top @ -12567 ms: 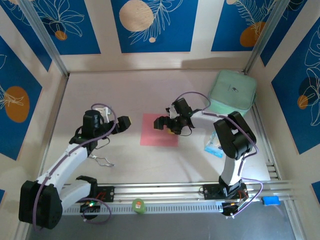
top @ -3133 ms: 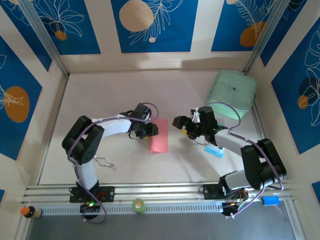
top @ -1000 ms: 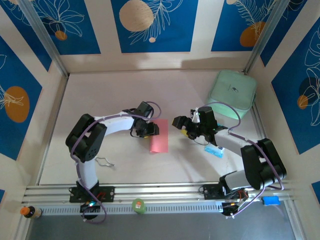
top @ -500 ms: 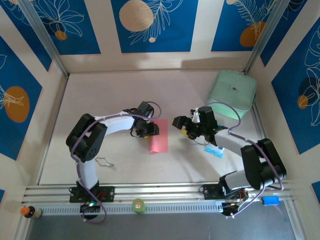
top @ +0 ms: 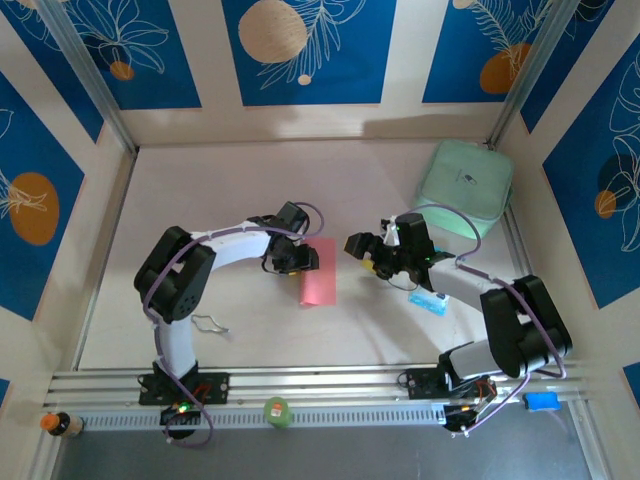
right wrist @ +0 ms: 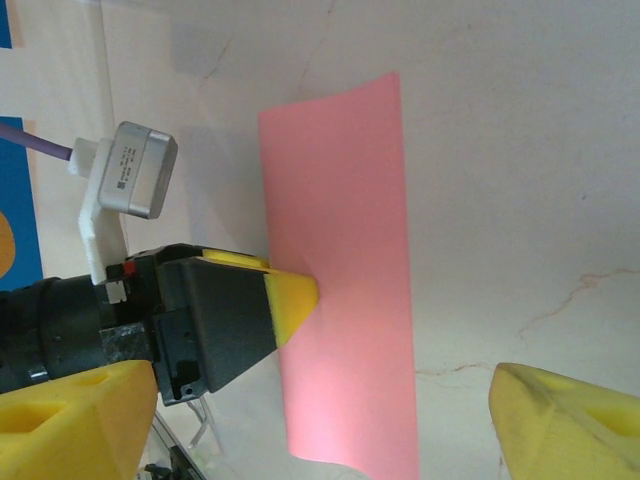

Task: Fold a paper plane with a square sheet of paper (pick it up from the middle)
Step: Hold the square sheet of paper at the center of the table.

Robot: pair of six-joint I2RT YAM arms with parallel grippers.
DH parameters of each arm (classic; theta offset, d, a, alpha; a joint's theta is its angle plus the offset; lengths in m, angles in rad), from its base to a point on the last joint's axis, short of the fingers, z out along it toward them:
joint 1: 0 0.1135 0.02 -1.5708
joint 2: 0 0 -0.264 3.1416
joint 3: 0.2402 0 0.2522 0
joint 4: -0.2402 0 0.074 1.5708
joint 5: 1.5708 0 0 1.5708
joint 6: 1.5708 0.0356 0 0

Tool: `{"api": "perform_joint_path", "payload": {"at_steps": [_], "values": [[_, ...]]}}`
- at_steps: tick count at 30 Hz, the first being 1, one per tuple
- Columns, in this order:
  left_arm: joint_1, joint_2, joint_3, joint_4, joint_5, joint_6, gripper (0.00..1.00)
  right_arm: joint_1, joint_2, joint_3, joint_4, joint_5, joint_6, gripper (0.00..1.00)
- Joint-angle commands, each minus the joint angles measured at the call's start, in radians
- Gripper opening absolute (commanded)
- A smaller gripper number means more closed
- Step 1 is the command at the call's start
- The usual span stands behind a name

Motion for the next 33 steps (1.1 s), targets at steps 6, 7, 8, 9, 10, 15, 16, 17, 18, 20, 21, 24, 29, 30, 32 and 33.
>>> {"api": "perform_joint_path", "payload": {"at_steps": [6, 7, 8, 9, 10, 15, 16, 17, 18, 20, 21, 24, 29, 30, 32, 33], "values": [[-0.002, 0.115, -0.049, -0.004, -0.105, 0.029, 0.52, 0.042, 0.060, 0.028, 0.006, 0.001, -0.022, 0.65], [-0.001, 0.116, -0.050, -0.003, -0.105, 0.029, 0.52, 0.052, 0.067, 0.032, 0.005, 0.010, -0.024, 0.61], [-0.001, 0.116, -0.050, -0.004, -0.105, 0.030, 0.52, 0.067, 0.076, 0.039, 0.004, 0.023, -0.025, 0.58], [-0.002, 0.116, -0.051, -0.003, -0.105, 0.030, 0.52, 0.083, 0.087, 0.045, 0.000, 0.039, -0.029, 0.55], [-0.002, 0.116, -0.050, -0.003, -0.105, 0.029, 0.52, 0.097, 0.097, 0.053, -0.007, 0.052, -0.029, 0.51], [-0.001, 0.116, -0.051, -0.003, -0.105, 0.032, 0.52, 0.152, 0.175, 0.090, 0.010, 0.082, -0.017, 0.21], [-0.001, 0.116, -0.051, -0.004, -0.107, 0.033, 0.52, 0.160, 0.188, 0.099, 0.010, 0.084, -0.015, 0.17], [-0.002, 0.116, -0.052, -0.003, -0.108, 0.032, 0.52, 0.171, 0.206, 0.112, 0.006, 0.089, -0.016, 0.11], [-0.002, 0.116, -0.052, -0.002, -0.107, 0.032, 0.52, 0.179, 0.221, 0.123, 0.001, 0.092, -0.017, 0.06], [-0.001, 0.116, -0.054, -0.003, -0.105, 0.032, 0.52, 0.192, 0.243, 0.141, -0.009, 0.109, -0.018, 0.00], [-0.002, 0.116, -0.054, -0.002, -0.105, 0.033, 0.52, 0.196, 0.254, 0.152, -0.015, 0.114, -0.020, 0.00], [-0.002, 0.115, -0.056, 0.002, -0.104, 0.034, 0.52, 0.203, 0.282, 0.171, -0.016, 0.115, -0.023, 0.00], [-0.004, 0.119, -0.057, 0.007, -0.101, 0.033, 0.52, 0.205, 0.332, 0.211, -0.029, 0.083, -0.040, 0.00], [-0.003, 0.120, -0.056, 0.007, -0.099, 0.032, 0.52, 0.206, 0.340, 0.219, -0.032, 0.078, -0.042, 0.00], [-0.004, 0.120, -0.054, 0.008, -0.096, 0.033, 0.52, 0.208, 0.354, 0.230, -0.036, 0.078, -0.044, 0.00], [-0.005, 0.117, -0.051, 0.008, -0.095, 0.033, 0.52, 0.208, 0.361, 0.235, -0.046, 0.084, -0.044, 0.00]]}}
